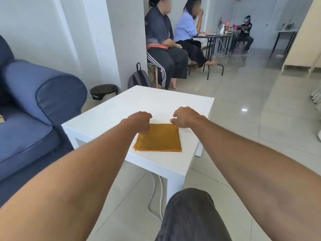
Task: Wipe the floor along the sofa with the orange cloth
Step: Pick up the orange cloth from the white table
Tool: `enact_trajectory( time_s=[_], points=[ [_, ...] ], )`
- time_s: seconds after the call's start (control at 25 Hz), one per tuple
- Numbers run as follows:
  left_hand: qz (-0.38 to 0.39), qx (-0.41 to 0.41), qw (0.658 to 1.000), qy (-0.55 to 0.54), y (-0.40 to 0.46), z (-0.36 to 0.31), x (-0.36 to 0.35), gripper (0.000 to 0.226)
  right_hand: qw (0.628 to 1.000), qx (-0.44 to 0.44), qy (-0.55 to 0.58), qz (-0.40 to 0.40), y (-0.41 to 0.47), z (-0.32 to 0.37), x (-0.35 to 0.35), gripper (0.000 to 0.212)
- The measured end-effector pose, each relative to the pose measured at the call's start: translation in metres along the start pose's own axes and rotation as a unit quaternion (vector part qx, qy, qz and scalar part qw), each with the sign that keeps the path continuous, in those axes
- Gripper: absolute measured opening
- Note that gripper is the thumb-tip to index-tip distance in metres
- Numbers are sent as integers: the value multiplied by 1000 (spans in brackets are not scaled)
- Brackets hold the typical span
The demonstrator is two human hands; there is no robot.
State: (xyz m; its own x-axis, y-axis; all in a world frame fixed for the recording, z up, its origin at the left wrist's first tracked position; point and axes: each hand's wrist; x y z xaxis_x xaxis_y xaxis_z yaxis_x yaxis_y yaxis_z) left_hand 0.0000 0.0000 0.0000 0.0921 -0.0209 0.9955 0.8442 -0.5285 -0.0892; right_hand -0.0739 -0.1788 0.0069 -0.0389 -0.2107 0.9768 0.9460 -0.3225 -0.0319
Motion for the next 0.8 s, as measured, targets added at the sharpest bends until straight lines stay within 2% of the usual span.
enact_trajectory(
  time_s=[0.16,0.36,0.6,0.8],
  points=[
    [18,-2,999,40,9,-2,-14,53,1000,-2,-17,12,8,-5,-19,40],
    [-6,-2,998,65,16,1,-5,29,1000,2,-12,-7,17,-1,-27,24],
    [-33,-1,999,9,3,8,2,21,999,-8,15,-34,15,9,-18,28],
    [-86,25,996,-26,-29,30,34,23,997,23,36,-70,1,38,5,9]
  ],
)
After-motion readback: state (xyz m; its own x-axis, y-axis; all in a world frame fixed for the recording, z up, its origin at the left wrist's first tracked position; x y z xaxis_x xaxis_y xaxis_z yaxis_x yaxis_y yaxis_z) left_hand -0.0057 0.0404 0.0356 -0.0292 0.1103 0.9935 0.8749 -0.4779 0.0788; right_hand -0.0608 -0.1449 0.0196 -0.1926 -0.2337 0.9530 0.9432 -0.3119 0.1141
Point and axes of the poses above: each hand's wrist, its own y-axis towards the middle knuckle, its own x-axis out of the back of the hand, z = x × y, and after that the axes turned 2 degrees about x, right-handed
